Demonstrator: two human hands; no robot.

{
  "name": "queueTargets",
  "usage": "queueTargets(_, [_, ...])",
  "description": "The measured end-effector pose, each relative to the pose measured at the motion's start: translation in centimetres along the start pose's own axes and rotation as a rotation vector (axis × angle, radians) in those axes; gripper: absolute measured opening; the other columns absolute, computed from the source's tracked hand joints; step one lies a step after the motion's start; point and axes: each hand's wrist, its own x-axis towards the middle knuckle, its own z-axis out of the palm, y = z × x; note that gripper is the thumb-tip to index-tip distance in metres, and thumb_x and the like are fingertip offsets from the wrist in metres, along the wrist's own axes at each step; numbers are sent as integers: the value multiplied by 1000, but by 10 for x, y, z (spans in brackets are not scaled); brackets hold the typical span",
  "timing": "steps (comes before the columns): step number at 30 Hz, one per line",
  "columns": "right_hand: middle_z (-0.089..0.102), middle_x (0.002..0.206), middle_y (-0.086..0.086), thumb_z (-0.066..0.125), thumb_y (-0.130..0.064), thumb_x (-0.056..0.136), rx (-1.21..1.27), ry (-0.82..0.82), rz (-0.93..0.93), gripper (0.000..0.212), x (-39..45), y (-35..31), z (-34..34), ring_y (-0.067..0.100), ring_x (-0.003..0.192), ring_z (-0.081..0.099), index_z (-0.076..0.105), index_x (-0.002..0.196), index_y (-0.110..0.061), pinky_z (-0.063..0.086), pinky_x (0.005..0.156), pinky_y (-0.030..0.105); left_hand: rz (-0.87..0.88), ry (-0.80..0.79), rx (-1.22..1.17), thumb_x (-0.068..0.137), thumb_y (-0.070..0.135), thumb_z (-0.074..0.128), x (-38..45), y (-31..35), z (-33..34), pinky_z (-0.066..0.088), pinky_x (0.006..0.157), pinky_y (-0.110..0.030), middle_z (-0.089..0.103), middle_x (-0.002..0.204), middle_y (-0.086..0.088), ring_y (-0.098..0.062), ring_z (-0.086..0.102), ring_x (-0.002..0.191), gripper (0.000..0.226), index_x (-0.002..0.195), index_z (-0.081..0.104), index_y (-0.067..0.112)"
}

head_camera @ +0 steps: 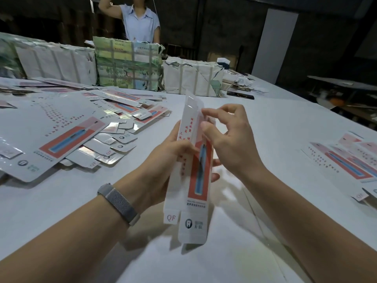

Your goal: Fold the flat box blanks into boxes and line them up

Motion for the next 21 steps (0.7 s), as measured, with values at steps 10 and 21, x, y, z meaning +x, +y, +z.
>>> queueTargets(10, [45,95,-6,64,-36,91,139,-31,74,23,6,-7,-10,-2,86,51,60,69,-33,42,73,10,-118,-11,205,89,75,31,-1,-4,6,61,67,-38,75,107,-15,-33,74,81,76,123,66,17])
queueTargets(21, [63,66,-13,55,-17,100,347,-181,218,32,11,-13,-27,-10,58,57,62,69,-12,41,55,3,-125,-98,233,89,78,20,-1,-5,5,57,79,-45,71,107,-18,-33,71,85,85,131,59,15])
